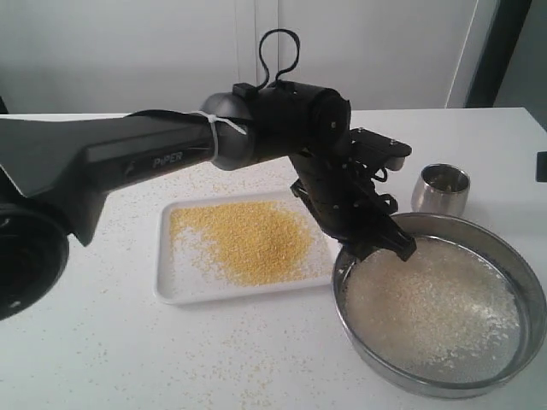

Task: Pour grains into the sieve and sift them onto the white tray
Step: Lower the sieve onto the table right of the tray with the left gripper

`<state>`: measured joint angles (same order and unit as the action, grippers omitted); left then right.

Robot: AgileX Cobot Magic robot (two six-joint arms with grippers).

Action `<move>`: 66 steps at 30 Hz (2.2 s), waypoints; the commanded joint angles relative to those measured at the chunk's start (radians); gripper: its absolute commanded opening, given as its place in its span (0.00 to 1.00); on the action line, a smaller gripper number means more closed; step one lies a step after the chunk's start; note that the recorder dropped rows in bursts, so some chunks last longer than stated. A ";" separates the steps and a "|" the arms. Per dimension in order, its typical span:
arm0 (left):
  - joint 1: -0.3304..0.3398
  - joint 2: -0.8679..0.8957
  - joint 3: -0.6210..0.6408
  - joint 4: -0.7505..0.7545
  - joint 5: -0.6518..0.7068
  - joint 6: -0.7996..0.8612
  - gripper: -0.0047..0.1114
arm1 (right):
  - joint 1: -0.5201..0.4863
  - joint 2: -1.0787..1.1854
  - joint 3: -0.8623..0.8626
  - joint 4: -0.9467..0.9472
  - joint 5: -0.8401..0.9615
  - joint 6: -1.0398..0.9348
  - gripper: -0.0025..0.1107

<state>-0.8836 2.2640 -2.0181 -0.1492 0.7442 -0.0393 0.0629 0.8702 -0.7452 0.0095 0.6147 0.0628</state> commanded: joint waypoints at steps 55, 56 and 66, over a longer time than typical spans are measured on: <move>-0.036 0.100 -0.089 0.001 -0.090 0.039 0.13 | -0.003 -0.001 0.005 -0.002 -0.010 0.038 0.02; -0.036 0.100 -0.089 0.001 -0.090 0.039 0.19 | -0.003 -0.001 0.005 -0.002 -0.010 0.038 0.02; -0.036 0.100 -0.089 0.001 -0.090 0.039 0.40 | -0.003 -0.001 0.005 -0.002 -0.010 0.038 0.02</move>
<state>-0.9199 2.3695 -2.1024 -0.1367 0.6454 0.0000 0.0629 0.8702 -0.7452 0.0095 0.6147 0.0961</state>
